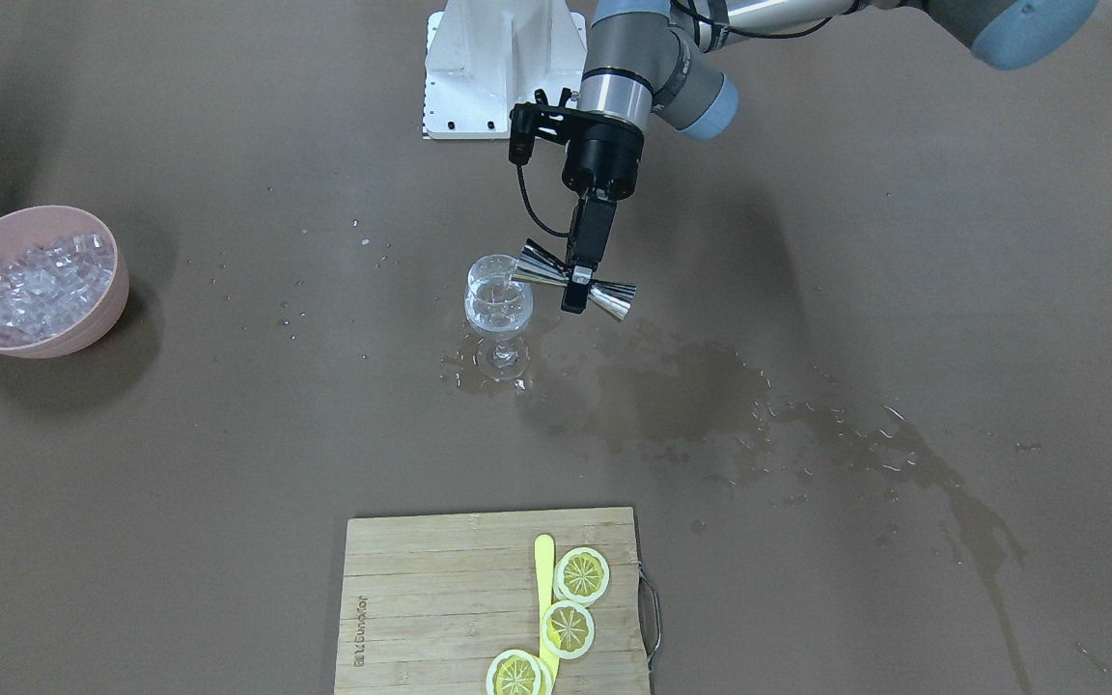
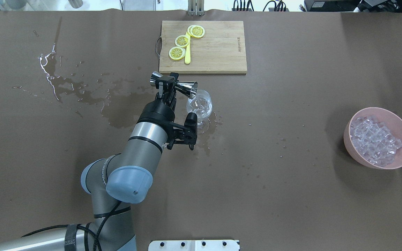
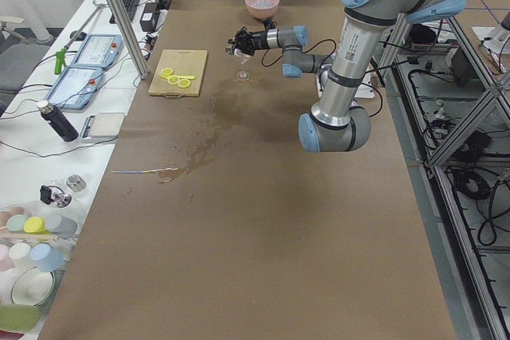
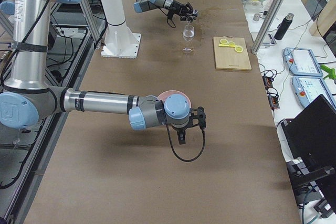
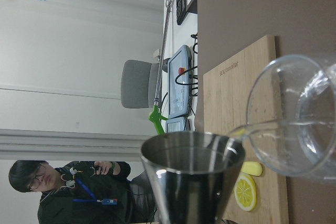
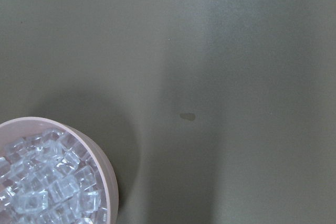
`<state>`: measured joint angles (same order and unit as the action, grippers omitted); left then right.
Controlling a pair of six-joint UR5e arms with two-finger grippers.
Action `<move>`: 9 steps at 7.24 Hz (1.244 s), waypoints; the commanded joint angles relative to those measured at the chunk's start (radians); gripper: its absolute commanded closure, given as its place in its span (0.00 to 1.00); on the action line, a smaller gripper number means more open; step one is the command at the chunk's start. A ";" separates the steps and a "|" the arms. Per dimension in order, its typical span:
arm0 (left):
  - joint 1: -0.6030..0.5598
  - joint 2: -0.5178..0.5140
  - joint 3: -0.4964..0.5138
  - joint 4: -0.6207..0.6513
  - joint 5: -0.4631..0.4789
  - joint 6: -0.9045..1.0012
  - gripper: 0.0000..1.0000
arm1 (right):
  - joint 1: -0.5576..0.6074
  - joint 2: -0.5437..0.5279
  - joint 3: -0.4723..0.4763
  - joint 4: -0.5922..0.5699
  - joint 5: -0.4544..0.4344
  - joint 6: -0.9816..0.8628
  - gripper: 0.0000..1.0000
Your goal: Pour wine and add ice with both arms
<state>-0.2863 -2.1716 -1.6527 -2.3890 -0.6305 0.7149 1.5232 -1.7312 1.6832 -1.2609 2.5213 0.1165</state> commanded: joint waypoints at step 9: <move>-0.037 0.074 -0.027 -0.233 0.054 -0.683 1.00 | 0.000 0.080 -0.013 0.003 -0.009 0.029 0.00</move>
<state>-0.2970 -2.1499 -1.6792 -2.6068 -0.5625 0.2561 1.5232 -1.6724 1.6732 -1.2580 2.5160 0.1464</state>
